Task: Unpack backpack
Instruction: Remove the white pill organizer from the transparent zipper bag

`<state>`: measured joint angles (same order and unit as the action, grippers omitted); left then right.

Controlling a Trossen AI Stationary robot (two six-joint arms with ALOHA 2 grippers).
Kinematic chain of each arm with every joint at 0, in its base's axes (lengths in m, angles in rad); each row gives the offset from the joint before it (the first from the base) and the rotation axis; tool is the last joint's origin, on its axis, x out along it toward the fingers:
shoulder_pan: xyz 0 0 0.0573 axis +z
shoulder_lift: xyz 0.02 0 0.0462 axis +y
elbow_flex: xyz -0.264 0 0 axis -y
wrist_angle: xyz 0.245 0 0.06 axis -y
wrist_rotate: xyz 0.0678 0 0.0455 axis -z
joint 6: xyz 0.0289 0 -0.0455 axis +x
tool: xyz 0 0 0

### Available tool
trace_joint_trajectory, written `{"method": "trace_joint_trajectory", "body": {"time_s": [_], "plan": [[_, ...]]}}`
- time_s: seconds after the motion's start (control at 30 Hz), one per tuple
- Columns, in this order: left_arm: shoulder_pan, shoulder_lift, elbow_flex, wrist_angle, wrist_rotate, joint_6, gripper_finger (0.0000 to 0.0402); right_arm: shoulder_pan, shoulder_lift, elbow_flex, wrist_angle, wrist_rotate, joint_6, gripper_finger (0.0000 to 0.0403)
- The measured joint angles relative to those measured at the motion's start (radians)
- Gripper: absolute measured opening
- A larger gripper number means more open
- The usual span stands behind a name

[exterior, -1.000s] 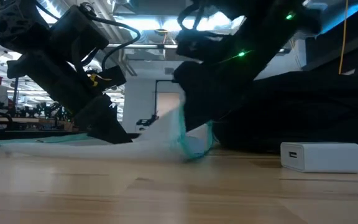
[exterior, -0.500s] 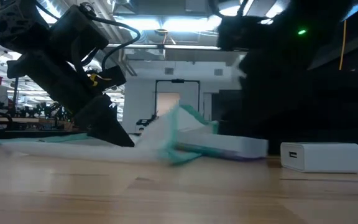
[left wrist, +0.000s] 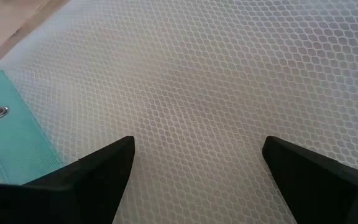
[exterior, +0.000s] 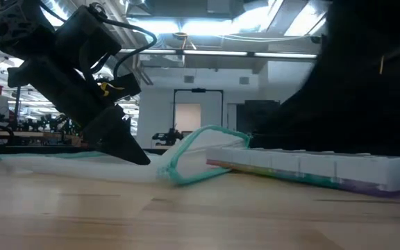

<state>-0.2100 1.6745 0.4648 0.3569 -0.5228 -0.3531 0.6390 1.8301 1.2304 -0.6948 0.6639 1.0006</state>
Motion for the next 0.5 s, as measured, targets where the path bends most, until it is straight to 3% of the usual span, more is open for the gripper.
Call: {"method": "trace_joint_trajectory", "body": {"time_s": [0.33,0.5], "plan": [[0.0,0.0,0.0,0.0,0.0,-0.002,0.0349,-0.078,0.04,-0.015,0.048,-0.098,0.066,0.0221],[0.0,-0.001,0.001,-0.014,-0.002,0.009,0.0349,-0.091,0.066,-0.042,0.084,-0.124,0.055,0.0255]]}}
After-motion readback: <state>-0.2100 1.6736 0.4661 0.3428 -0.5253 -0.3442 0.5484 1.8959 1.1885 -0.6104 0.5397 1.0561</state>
